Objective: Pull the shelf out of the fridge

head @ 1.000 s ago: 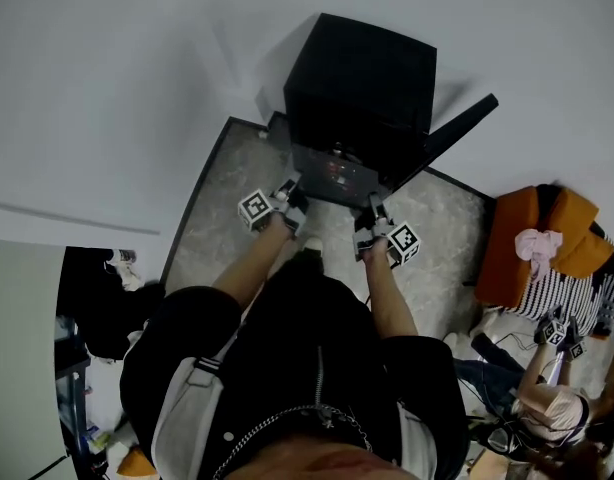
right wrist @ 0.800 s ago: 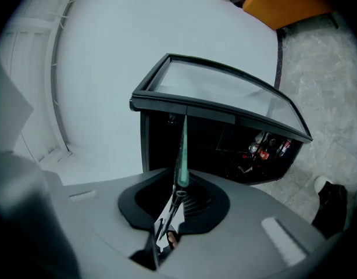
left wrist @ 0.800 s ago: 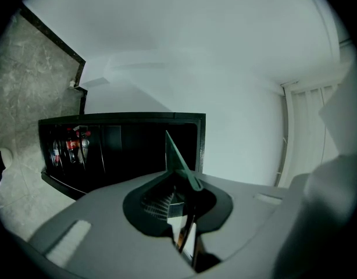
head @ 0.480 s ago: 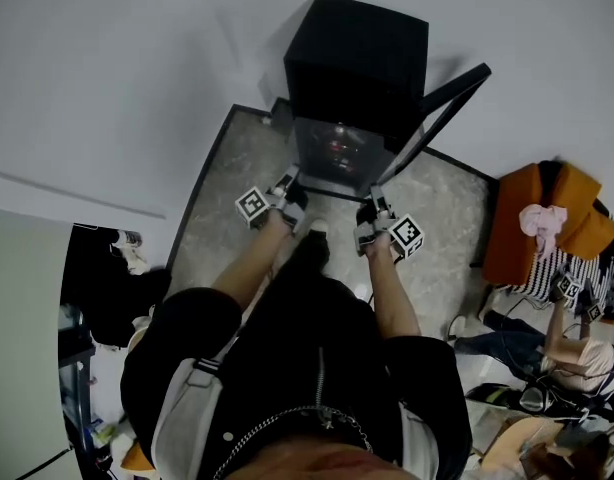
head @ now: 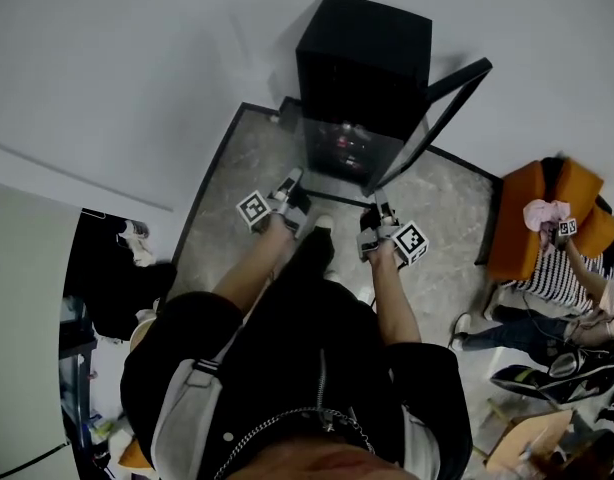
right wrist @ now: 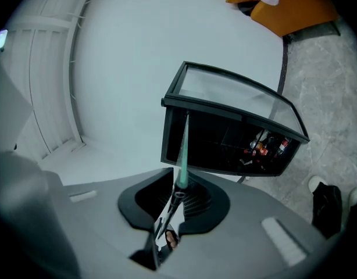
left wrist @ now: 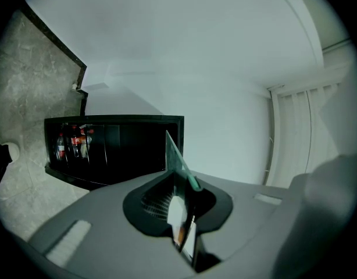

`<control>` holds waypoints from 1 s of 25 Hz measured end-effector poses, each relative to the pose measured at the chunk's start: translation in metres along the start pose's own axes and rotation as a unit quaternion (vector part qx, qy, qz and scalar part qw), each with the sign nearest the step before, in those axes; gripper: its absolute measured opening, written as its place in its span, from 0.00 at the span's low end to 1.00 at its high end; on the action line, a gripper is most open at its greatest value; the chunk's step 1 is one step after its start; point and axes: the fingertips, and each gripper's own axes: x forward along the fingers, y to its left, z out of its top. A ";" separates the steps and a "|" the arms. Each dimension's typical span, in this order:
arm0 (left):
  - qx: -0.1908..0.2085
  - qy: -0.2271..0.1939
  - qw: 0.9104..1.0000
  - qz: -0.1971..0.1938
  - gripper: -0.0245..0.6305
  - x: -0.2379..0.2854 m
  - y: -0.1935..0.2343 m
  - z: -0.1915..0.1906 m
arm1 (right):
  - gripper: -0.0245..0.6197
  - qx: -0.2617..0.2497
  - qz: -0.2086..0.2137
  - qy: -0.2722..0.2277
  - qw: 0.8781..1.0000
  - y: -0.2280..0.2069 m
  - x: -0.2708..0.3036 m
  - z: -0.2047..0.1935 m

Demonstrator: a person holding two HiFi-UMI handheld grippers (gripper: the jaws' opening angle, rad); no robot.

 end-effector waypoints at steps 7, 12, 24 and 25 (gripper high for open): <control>0.002 -0.001 1.000 0.001 0.08 -0.030 -0.004 -0.013 | 0.10 -0.005 0.004 0.008 1.000 0.005 -0.027 -0.015; -0.009 -0.009 1.000 0.009 0.08 -0.013 0.002 -0.005 | 0.10 -0.003 0.000 0.016 1.000 0.002 -0.008 -0.005; -0.007 -0.011 1.000 0.001 0.08 -0.012 0.000 -0.002 | 0.10 -0.011 0.006 0.016 1.000 0.006 -0.006 -0.004; -0.006 -0.012 1.000 0.003 0.08 -0.005 0.000 0.002 | 0.10 -0.010 0.004 0.016 1.000 0.007 0.001 -0.001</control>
